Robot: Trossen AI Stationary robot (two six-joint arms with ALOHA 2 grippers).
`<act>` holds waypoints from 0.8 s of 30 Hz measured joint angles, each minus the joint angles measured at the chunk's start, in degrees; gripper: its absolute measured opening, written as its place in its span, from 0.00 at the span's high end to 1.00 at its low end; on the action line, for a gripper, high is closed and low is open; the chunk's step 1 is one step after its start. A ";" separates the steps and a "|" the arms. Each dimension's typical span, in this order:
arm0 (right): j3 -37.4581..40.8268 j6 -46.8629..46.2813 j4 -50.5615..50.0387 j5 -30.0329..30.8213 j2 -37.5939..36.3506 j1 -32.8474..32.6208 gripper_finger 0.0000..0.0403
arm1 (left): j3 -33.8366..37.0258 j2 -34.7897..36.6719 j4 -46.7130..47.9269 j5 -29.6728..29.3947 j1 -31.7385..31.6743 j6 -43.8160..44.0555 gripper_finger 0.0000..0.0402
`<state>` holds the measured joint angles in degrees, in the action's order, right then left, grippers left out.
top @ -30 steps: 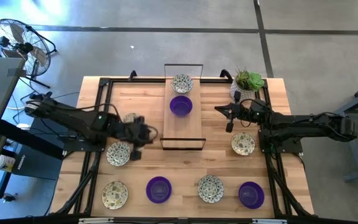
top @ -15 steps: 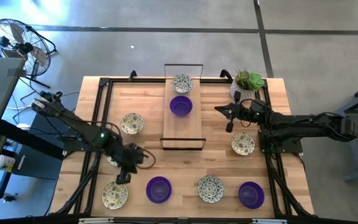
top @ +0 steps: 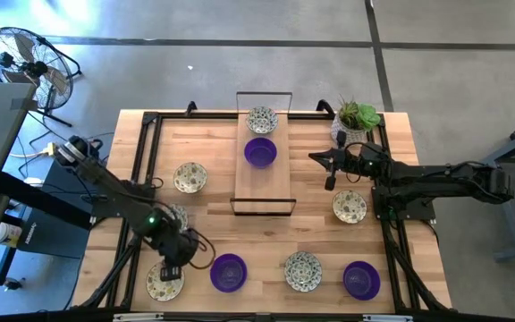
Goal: Pick & Place Mini bowls
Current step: Put the bottom yellow patterned bowl on the shelf
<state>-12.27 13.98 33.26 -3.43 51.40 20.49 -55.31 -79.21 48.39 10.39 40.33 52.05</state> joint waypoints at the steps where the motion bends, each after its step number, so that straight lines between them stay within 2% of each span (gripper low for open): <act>1: 0.00 0.00 0.00 -0.02 0.00 0.00 1.00 | 0.00 -0.62 0.56 -0.57 0.64 0.97 0.61; 7: 0.00 0.00 0.00 -0.01 0.00 0.00 1.00 | 0.00 -4.22 1.61 -0.59 3.04 3.76 0.60; 15: 0.00 0.00 0.02 -0.02 0.00 0.00 1.00 | -0.02 -4.38 1.52 -2.40 4.40 3.77 0.60; 20: 0.00 -0.02 0.00 -0.02 0.00 0.00 1.00 | 0.10 -4.38 1.24 -3.64 4.36 1.15 0.60; 24: 0.00 -0.02 0.03 -0.02 0.00 -0.02 1.00 | 1.99 -4.42 -1.18 -2.46 4.31 -0.30 0.60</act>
<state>-12.27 13.96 33.29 -3.44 51.40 20.47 -53.32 -83.62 47.21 7.93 44.64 51.76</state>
